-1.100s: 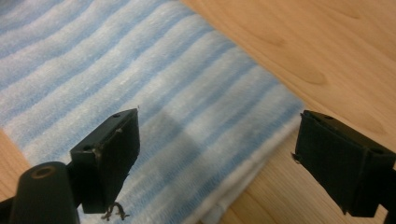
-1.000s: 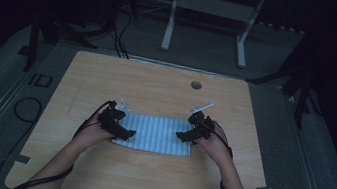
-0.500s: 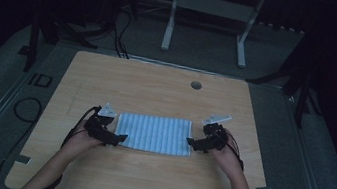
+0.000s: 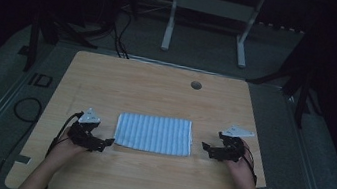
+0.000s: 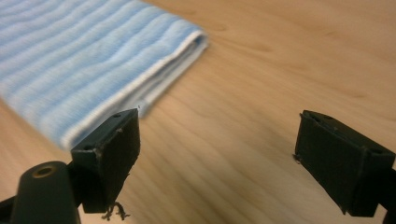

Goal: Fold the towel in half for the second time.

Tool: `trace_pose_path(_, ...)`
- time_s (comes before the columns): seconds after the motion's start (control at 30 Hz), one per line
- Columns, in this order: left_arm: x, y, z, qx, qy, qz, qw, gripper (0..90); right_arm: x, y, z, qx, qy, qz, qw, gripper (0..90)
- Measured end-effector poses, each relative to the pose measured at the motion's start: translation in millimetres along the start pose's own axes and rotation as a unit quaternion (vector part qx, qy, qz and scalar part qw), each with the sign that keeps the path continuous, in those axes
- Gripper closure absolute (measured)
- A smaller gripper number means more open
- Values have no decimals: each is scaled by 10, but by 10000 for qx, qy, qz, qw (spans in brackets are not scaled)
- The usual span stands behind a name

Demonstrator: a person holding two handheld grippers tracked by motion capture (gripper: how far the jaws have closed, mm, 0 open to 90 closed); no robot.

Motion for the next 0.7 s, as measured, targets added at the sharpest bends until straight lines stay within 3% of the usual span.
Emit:
trace_pose_path(0.03,-61,-38,52,52,-24,41,10000,78,-66,-60,-25,-244,-181,-134,9994,131)
trace_pose_path(0.17,-115,-80,107,78,-126,22,9999,78,-133,-112,-57,-327,-228,-71,9992,121)
trace_pose_path(0.27,-185,-146,185,133,-197,7,9997,78,-245,-201,-131,-497,-104,16,9987,118)
trace_pose_path(0.4,-240,-214,256,250,-299,-146,9991,78,-352,-277,-195,-502,158,-39,9986,115)
trace_pose_path(0.5,-276,-256,290,344,-362,-220,9985,78,-411,-324,-223,-597,199,-36,9980,114)
trace_pose_path(0.57,-336,-322,339,415,-463,-330,9975,78,-505,-412,-267,-775,318,-76,9965,113)
trace_pose_path(0.7,-428,-396,413,450,-687,-492,9954,78,-624,-492,-293,-864,494,-120,9950,113)
Point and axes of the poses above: each handheld gripper's, and its own axes: y roughly forward along the jaws, x roughly out of its top, z roughly to its left, the point moved 5 cm from there along y, roughly forward along the jaws, and after that the axes turned 13 degrees about -y, right-handed, at the moved point
